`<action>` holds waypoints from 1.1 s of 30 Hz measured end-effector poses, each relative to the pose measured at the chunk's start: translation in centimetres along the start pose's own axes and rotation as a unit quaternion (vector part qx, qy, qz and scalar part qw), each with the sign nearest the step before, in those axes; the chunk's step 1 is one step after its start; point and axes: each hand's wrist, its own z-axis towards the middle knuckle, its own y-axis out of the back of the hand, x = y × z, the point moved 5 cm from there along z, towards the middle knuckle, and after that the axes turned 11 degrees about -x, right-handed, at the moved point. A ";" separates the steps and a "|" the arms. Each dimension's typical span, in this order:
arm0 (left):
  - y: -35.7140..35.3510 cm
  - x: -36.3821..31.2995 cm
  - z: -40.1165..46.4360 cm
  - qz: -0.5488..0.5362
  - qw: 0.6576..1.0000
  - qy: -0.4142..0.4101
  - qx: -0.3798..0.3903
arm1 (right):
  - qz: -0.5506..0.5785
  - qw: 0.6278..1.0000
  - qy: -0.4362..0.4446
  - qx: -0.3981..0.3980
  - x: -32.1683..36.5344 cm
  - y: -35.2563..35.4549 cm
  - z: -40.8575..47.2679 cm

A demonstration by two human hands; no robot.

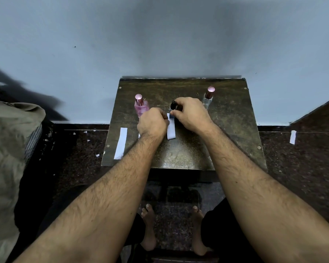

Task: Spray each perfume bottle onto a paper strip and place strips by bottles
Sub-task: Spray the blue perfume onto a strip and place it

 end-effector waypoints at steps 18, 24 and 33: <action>0.3 -0.2 -0.7 0.022 0.998 -0.047 -0.036 | -0.009 1.000 -0.003 -0.001 0.2 -0.5 0.1; 0.2 0.1 -0.8 0.017 0.998 -0.045 -0.026 | -0.024 1.000 0.005 0.010 0.1 -0.4 0.0; 0.2 0.2 -0.9 0.015 0.999 -0.046 -0.022 | -0.014 1.000 -0.003 0.008 -0.1 -0.5 -0.1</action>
